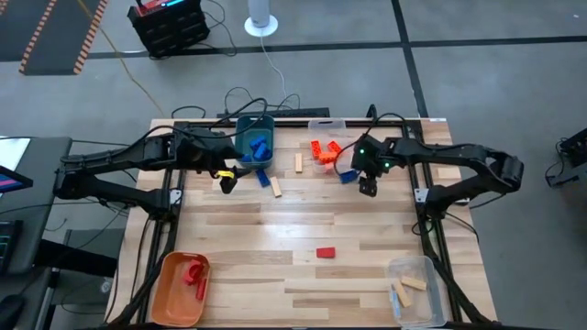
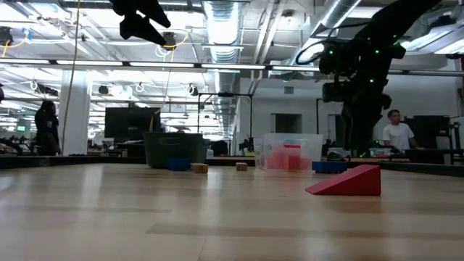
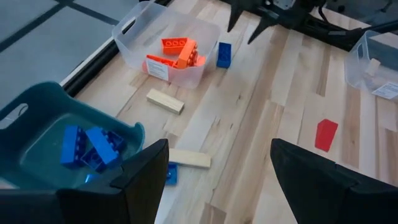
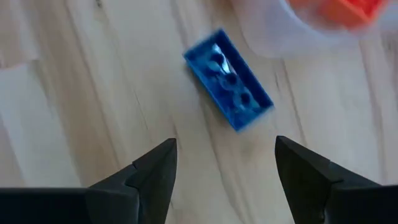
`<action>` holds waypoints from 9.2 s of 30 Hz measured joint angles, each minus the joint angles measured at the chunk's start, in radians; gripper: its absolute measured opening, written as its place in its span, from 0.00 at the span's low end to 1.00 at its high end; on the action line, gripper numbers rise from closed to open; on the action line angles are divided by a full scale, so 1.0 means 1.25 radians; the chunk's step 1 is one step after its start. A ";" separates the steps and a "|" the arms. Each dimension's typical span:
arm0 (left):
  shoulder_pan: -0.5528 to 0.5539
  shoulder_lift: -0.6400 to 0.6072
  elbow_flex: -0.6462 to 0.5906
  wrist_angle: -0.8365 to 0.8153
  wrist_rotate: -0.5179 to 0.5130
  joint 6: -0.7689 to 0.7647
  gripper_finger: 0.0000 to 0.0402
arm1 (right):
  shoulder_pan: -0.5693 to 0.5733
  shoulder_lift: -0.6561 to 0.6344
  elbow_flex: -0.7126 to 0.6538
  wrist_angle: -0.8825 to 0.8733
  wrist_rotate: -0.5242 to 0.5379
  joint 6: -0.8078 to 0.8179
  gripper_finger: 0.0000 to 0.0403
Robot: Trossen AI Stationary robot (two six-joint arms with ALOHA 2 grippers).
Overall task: Sort blocks
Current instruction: Put the blue game piece into the dark blue bin, then put the brown block into the bottom transparent bin
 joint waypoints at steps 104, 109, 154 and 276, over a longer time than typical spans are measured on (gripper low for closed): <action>0.007 0.131 -0.001 0.556 -0.019 -0.161 0.68 | 0.444 0.280 0.628 0.335 0.693 -0.020 0.19; 0.007 0.133 -0.001 0.574 -0.031 -0.125 0.68 | 0.447 0.280 0.628 0.340 0.691 -0.039 0.19; 0.434 0.411 -0.007 0.134 0.132 0.097 0.24 | 0.478 0.217 0.629 0.148 0.695 0.189 0.65; 0.014 0.880 0.369 0.030 0.009 0.197 0.51 | 0.622 0.027 0.628 -0.117 0.671 0.395 0.48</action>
